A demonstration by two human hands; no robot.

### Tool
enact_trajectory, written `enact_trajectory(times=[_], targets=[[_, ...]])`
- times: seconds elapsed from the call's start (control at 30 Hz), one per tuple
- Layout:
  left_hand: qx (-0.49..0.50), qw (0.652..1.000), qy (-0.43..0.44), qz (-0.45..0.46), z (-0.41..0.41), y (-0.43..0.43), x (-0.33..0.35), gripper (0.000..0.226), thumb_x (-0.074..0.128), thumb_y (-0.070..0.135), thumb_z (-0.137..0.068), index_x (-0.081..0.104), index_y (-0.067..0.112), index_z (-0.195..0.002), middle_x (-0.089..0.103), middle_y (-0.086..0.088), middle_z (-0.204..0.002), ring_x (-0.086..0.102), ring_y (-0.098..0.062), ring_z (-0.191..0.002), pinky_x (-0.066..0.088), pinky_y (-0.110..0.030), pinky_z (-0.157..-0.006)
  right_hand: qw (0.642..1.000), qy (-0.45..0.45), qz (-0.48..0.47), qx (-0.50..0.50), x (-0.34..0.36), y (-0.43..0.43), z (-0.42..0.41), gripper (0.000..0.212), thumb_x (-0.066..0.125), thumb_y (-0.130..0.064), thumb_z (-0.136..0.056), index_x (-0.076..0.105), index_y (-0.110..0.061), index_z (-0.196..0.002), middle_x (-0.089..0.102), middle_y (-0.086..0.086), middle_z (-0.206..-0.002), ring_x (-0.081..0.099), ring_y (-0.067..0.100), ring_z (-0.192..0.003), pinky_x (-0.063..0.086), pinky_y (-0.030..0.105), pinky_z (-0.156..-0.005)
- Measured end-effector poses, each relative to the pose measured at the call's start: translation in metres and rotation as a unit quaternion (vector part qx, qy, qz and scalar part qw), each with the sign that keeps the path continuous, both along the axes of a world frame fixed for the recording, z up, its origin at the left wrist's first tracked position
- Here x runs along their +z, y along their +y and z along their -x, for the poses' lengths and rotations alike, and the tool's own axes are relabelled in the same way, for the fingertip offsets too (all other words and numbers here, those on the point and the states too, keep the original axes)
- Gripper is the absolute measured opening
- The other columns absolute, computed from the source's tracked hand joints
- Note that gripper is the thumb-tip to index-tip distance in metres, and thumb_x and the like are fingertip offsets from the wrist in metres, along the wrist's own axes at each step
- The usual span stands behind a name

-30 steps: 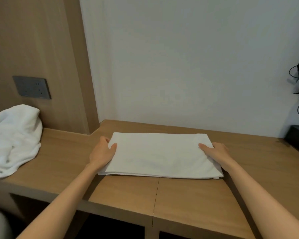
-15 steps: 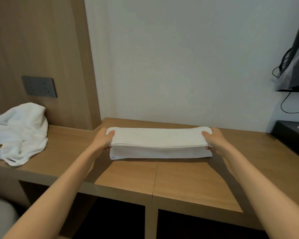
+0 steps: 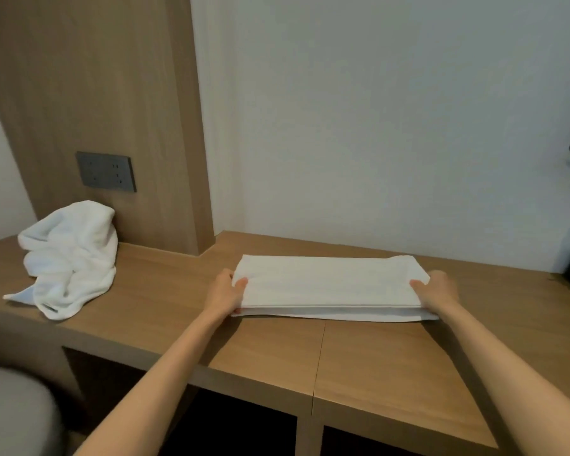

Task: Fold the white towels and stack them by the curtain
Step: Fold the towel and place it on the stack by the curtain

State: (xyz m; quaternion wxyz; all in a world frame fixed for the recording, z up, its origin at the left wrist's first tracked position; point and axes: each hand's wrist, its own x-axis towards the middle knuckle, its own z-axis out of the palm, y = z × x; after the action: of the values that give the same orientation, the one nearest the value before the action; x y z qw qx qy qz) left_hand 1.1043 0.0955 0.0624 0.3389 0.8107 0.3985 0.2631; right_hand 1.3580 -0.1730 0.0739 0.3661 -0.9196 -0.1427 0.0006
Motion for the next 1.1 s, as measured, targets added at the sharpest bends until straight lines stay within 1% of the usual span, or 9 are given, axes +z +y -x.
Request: enact_trajectory(times=[0.1,0.23,0.4,0.53,0.6,0.7,0.8,0.9,1.1], targets=[[-0.002,0.999,0.032,-0.027,0.001,0.004,-0.001,0.029,0.047,0.028,-0.099,0.05,0.006,-0.117,0.054,-0.003,-0.093,0.05,-0.01,-0.065,0.037,-0.013,-0.04,0.998,-0.022,0.064,0.002,0.0,0.0,0.004,0.03,0.056,-0.019,-0.093,0.056,0.004,-0.113,0.06,0.023,-0.112,0.057,0.039,-0.099,0.041,0.033,-0.071],[0.022,0.995,0.066,-0.07,-0.001,0.0,-0.003,0.037,0.049,0.034,-0.097,0.047,0.008,-0.123,0.059,-0.011,-0.118,0.056,-0.021,-0.095,0.047,-0.032,-0.077,0.989,-0.06,0.133,-0.003,0.0,-0.002,0.016,0.032,0.051,-0.019,-0.097,0.045,-0.001,-0.123,0.055,0.021,-0.119,0.054,0.037,-0.106,0.045,0.04,-0.081],[0.066,0.953,0.232,-0.183,0.004,-0.007,0.012,0.05,0.048,0.043,-0.096,0.037,0.008,-0.13,0.048,-0.013,-0.13,0.051,-0.03,-0.115,0.045,-0.038,-0.086,0.944,-0.154,0.293,-0.005,0.008,-0.005,0.033,0.043,0.04,-0.019,-0.099,0.03,-0.013,-0.141,0.04,0.016,-0.135,0.041,0.034,-0.123,0.039,0.04,-0.094],[0.0,0.914,0.167,-0.37,-0.009,-0.033,0.025,0.038,0.047,0.037,-0.097,0.046,0.017,-0.13,0.047,-0.006,-0.129,0.042,-0.024,-0.118,0.036,-0.032,-0.09,0.931,-0.274,0.202,0.13,0.01,0.011,0.047,0.031,0.041,-0.023,-0.1,0.049,-0.023,-0.13,0.044,0.001,-0.137,0.034,0.024,-0.126,0.029,0.036,-0.097],[-0.148,0.915,0.096,-0.364,-0.017,-0.053,0.025,0.032,0.047,0.04,-0.096,0.055,0.026,-0.124,0.051,0.001,-0.123,0.042,-0.02,-0.117,0.031,-0.031,-0.094,0.926,-0.25,0.117,0.258,0.012,0.021,0.06,0.021,0.049,-0.03,-0.097,0.062,-0.028,-0.114,0.051,-0.006,-0.128,0.039,0.019,-0.122,0.029,0.036,-0.098],[-0.292,0.875,0.115,-0.37,-0.017,-0.07,0.013,0.035,0.045,0.05,-0.095,0.057,0.034,-0.123,0.052,0.006,-0.125,0.043,-0.014,-0.116,0.03,-0.03,-0.097,0.887,-0.254,0.121,0.366,0.009,0.021,0.072,0.023,0.051,-0.048,-0.092,0.065,-0.036,-0.104,0.059,-0.013,-0.119,0.049,0.01,-0.112,0.039,0.036,-0.097],[-0.324,0.866,0.152,-0.35,-0.007,-0.059,0.001,0.044,0.041,0.051,-0.096,0.044,0.039,-0.138,0.044,0.008,-0.142,0.04,-0.013,-0.128,0.033,-0.029,-0.103,0.856,-0.279,0.179,0.396,-0.001,0.008,0.071,0.036,0.046,-0.055,-0.091,0.058,-0.04,-0.122,0.054,-0.015,-0.13,0.047,0.009,-0.118,0.041,0.029,-0.097],[-0.332,0.862,0.197,-0.329,0.004,-0.043,-0.002,0.043,0.031,0.043,-0.101,0.028,0.047,-0.144,0.024,0.013,-0.155,0.018,-0.011,-0.144,0.018,-0.037,-0.115,0.839,-0.291,0.238,0.394,-0.008,-0.008,0.063,0.043,0.038,-0.046,-0.099,0.037,-0.043,-0.142,0.043,-0.013,-0.144,0.039,0.01,-0.129,0.041,0.028,-0.101],[-0.35,0.854,0.224,-0.314,0.021,-0.02,0.005,0.046,0.028,0.033,-0.104,0.02,0.047,-0.146,0.014,0.012,-0.158,0.011,-0.01,-0.146,0.01,-0.032,-0.117,0.819,-0.29,0.323,0.377,-0.005,-0.021,0.048,0.048,0.031,-0.025,-0.103,0.023,-0.039,-0.149,0.029,-0.011,-0.154,0.032,0.016,-0.14,0.033,0.036,-0.111]])
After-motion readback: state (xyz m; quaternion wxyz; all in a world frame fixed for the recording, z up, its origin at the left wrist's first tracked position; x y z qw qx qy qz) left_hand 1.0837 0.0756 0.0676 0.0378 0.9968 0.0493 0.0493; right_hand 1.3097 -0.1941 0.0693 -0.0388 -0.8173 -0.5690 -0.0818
